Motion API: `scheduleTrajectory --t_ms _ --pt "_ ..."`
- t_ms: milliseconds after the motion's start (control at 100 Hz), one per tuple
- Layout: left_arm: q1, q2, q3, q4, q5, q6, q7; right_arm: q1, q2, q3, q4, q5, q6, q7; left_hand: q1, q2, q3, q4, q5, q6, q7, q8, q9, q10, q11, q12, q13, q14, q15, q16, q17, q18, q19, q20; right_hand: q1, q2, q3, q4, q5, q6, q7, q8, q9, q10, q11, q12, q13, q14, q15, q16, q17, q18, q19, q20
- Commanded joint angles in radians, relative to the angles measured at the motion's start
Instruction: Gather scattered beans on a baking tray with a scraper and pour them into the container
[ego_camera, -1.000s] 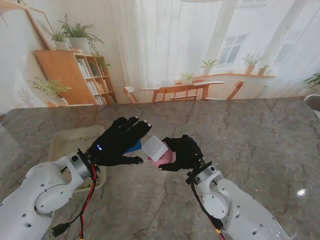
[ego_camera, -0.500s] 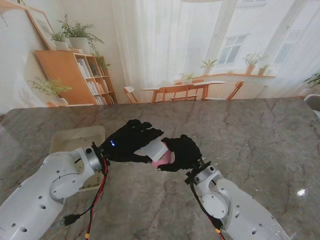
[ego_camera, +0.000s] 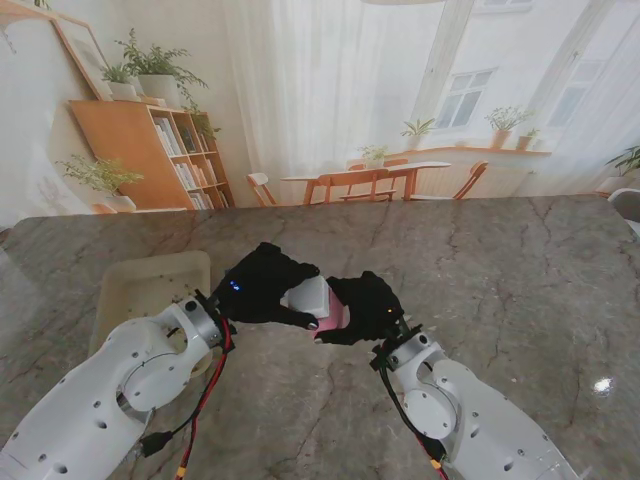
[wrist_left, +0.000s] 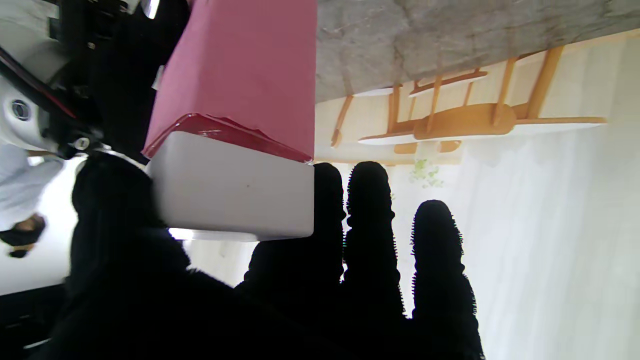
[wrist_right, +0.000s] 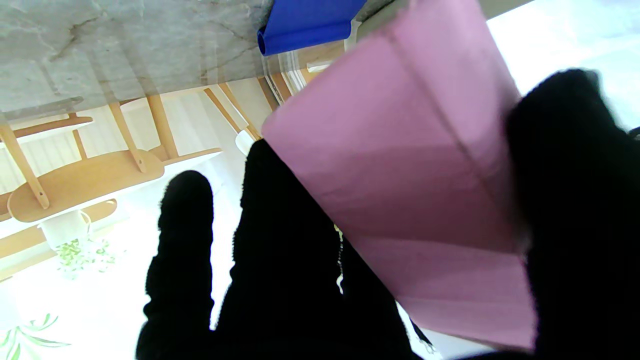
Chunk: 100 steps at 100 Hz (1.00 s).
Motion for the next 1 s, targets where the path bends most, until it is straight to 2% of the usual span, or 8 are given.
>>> scheduleTrajectory --t_ms 0,170,380,590,710,810,880,990 --pt "0.023 -0.014 0.022 -0.018 0.011 0.039 0.004 0.000 -0.003 -0.001 -0.008 0.002 -0.001 0.008 0.132 0.111 0.159 0.005 0.096 -0.104 0.181 0.049 0.159 -0.180 0.393 0.141 0.041 0.011 0.091 0.051 0.008 0.035 0.060 0.061 0.281 0.174 0.209 0.100 0.049 -0.293 0.192 0.051 0.057 -0.151 0.144 0.052 0.008 -0.042 0.010 0.013 -0.004 0.004 0.003 -0.007" --pt "0.035 -0.030 0.083 -0.042 -0.009 0.219 0.031 -0.001 -0.004 -0.001 -0.008 0.003 0.000 0.007 0.136 0.129 0.158 0.010 0.179 -0.038 0.308 0.012 0.246 -0.155 0.588 0.160 0.083 0.047 0.297 0.084 0.013 0.092 0.178 0.132 0.280 0.173 0.211 0.100 0.051 -0.292 0.192 0.051 0.057 -0.149 0.145 0.050 0.008 -0.041 0.012 0.013 -0.004 0.004 0.004 -0.006" --pt "0.025 -0.037 0.150 -0.069 0.023 0.399 0.029 -0.002 -0.004 -0.002 -0.008 0.004 0.003 0.006 0.163 0.125 0.158 0.010 0.243 0.005 0.362 -0.003 0.313 -0.139 0.697 0.143 0.129 0.075 0.429 0.080 0.026 0.134 0.266 0.171 0.280 0.171 0.213 0.099 0.051 -0.291 0.192 0.051 0.057 -0.147 0.146 0.049 0.009 -0.040 0.014 0.013 -0.003 0.005 0.005 -0.006" --pt "0.009 -0.044 0.202 -0.086 0.042 0.524 0.021 -0.001 -0.004 -0.004 -0.007 0.004 0.000 0.006 0.198 0.125 0.156 0.008 0.255 0.030 0.307 -0.049 0.311 -0.108 0.653 0.101 0.120 0.112 0.418 0.043 0.014 0.155 0.272 0.169 0.279 0.171 0.214 0.099 0.051 -0.292 0.191 0.052 0.058 -0.149 0.147 0.049 0.009 -0.040 0.015 0.013 -0.003 0.006 0.005 -0.006" --pt "0.016 -0.047 0.206 -0.100 0.013 0.556 0.007 -0.002 -0.004 -0.002 -0.009 0.005 0.001 0.009 0.171 0.122 0.157 0.010 0.203 0.060 0.047 -0.174 0.206 -0.006 0.357 0.005 0.025 0.182 0.202 -0.047 -0.043 0.168 0.161 0.100 0.280 0.171 0.214 0.099 0.051 -0.290 0.191 0.052 0.056 -0.148 0.146 0.048 0.008 -0.041 0.015 0.013 -0.004 0.005 0.005 -0.006" --pt "0.032 -0.046 0.196 -0.118 0.022 0.564 0.004 -0.005 -0.003 0.001 -0.014 0.005 0.002 0.016 0.133 0.124 0.157 0.011 0.155 0.093 -0.237 -0.303 0.082 0.090 0.015 -0.159 -0.060 0.228 -0.027 -0.165 -0.077 0.188 0.063 0.050 0.279 0.172 0.213 0.098 0.051 -0.291 0.190 0.052 0.057 -0.148 0.147 0.048 0.009 -0.040 0.015 0.013 -0.003 0.009 0.006 -0.005" --pt "0.047 -0.046 0.186 -0.135 0.017 0.568 -0.002 -0.007 -0.002 0.003 -0.016 0.005 0.002 0.020 0.107 0.128 0.158 0.013 0.085 0.132 -0.420 -0.425 -0.018 0.164 -0.259 -0.354 -0.131 0.253 -0.185 -0.263 -0.097 0.197 -0.008 0.021 0.280 0.172 0.213 0.099 0.051 -0.290 0.191 0.052 0.057 -0.148 0.147 0.048 0.008 -0.040 0.015 0.012 -0.004 0.003 0.005 -0.005" --pt "0.073 -0.045 0.165 -0.159 0.025 0.567 -0.001 -0.009 -0.001 0.004 -0.019 0.004 0.002 0.025 0.089 0.145 0.157 0.012 -0.015 0.174 -0.513 -0.550 -0.131 0.201 -0.501 -0.600 -0.205 0.246 -0.328 -0.361 -0.127 0.212 -0.095 0.005 0.279 0.173 0.212 0.099 0.050 -0.292 0.190 0.052 0.056 -0.148 0.147 0.048 0.008 -0.041 0.015 0.012 -0.004 0.000 0.004 -0.006"
